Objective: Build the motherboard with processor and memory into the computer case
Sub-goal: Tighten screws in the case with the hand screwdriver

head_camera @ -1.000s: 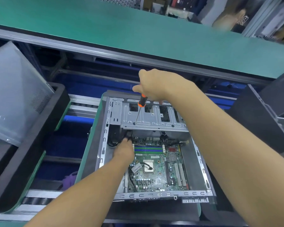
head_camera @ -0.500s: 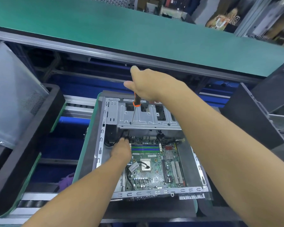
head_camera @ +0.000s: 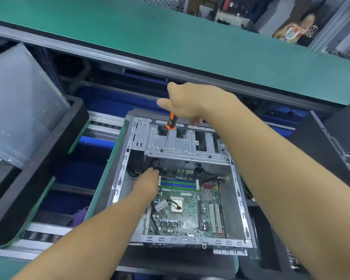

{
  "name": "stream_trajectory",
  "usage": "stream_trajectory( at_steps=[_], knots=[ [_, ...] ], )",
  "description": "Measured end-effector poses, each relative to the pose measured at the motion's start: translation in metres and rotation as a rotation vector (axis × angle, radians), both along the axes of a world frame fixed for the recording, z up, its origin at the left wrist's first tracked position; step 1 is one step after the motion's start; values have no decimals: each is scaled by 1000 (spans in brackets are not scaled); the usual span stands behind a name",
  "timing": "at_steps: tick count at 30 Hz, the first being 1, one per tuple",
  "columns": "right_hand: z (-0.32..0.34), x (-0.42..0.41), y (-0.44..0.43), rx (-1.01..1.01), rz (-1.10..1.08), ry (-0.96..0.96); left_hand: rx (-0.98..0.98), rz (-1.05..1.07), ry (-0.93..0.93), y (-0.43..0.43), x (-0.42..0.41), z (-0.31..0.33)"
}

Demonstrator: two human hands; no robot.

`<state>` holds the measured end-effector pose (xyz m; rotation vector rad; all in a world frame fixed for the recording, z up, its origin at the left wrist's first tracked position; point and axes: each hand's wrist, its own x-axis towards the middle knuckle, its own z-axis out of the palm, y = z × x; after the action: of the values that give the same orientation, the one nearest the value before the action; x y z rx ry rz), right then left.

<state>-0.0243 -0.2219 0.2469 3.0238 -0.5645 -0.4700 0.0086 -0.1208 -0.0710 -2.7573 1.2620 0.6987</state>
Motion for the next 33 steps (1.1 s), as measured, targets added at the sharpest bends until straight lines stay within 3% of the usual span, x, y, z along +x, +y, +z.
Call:
stream_trajectory(
  at_steps=[5, 11, 15, 21, 25, 33],
  knots=[
    [3, -2, 1, 179, -7, -15, 0, 9, 25, -1, 0, 1],
    [-2, -3, 4, -21, 45, -2, -35, 64, 49, 1, -2, 2],
    [-2, -1, 7, 113, -24, -65, -65, 88, 60, 3, -3, 1],
    [4, 3, 7, 71, 51, -27, -84, 109, 65, 3, -4, 1],
    [1, 3, 10, -70, 58, 18, -73, 111, 75, 2, -4, 1],
    [7, 2, 9, 72, 9, 41, -68, 136, 80, 1, -3, -3]
  ],
)
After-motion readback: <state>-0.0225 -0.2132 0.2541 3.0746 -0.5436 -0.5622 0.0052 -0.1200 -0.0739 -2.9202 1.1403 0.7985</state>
